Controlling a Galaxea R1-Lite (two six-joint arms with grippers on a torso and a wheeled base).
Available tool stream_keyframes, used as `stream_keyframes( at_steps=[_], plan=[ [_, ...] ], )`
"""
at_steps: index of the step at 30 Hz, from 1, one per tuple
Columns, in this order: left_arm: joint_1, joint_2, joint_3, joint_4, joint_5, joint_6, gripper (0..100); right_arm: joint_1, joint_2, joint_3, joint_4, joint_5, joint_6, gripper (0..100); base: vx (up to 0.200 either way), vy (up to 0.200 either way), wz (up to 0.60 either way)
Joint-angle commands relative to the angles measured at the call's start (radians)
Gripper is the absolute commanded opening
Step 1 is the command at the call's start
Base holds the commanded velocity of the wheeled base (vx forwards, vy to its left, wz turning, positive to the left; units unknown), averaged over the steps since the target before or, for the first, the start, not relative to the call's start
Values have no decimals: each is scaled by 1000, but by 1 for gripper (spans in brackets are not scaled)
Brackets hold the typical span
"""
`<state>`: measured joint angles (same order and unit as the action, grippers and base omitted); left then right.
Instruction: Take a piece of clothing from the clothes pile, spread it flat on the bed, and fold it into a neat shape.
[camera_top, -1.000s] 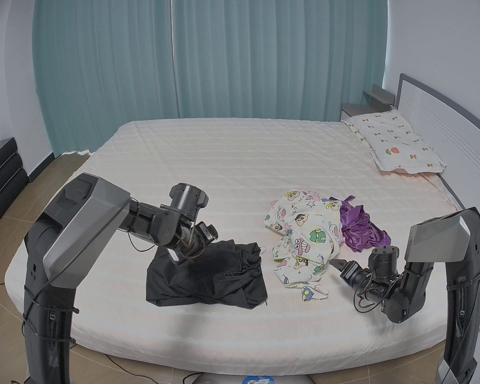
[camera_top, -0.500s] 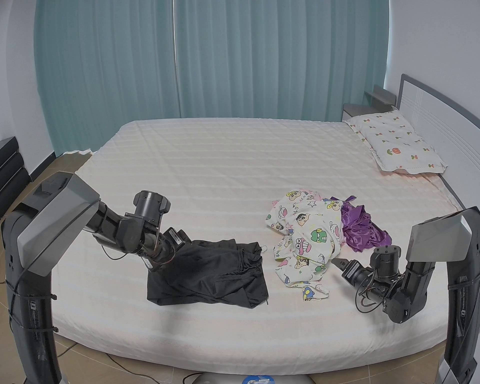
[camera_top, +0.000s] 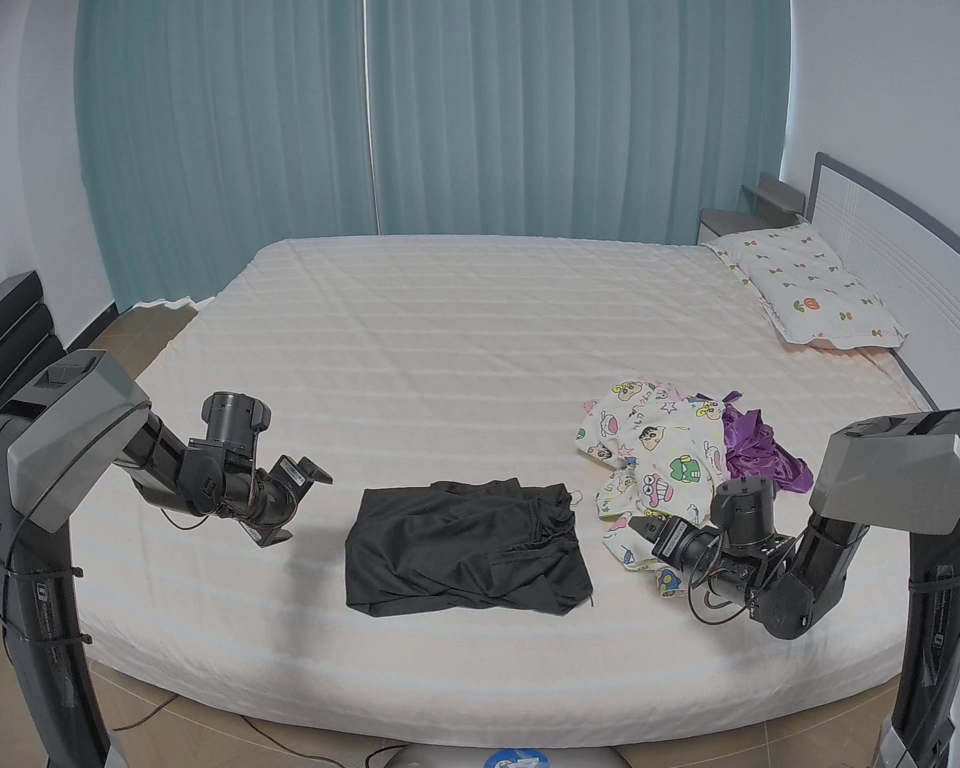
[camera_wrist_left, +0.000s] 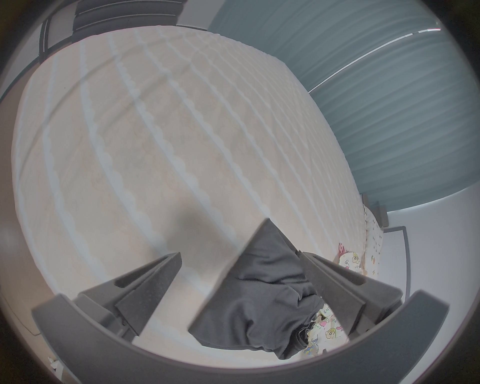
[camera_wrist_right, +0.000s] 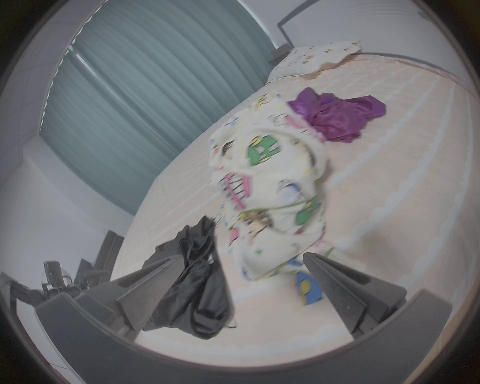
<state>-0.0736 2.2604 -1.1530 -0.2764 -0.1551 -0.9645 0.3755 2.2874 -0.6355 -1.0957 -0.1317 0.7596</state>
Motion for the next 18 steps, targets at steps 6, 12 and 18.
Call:
stream_keyframes(
  at_steps=[6,12,18],
  plan=[
    [74,1,21,-1,-104,-3,100,121,32,-227,214,-117,-167,100,0,133,0],
    [72,-2,30,-3,-101,-3,100,146,75,-349,344,-137,-195,100,0,0,0],
    [72,1,32,-15,-96,-3,100,175,126,-431,412,-138,-197,100,0,0,0]
  ],
)
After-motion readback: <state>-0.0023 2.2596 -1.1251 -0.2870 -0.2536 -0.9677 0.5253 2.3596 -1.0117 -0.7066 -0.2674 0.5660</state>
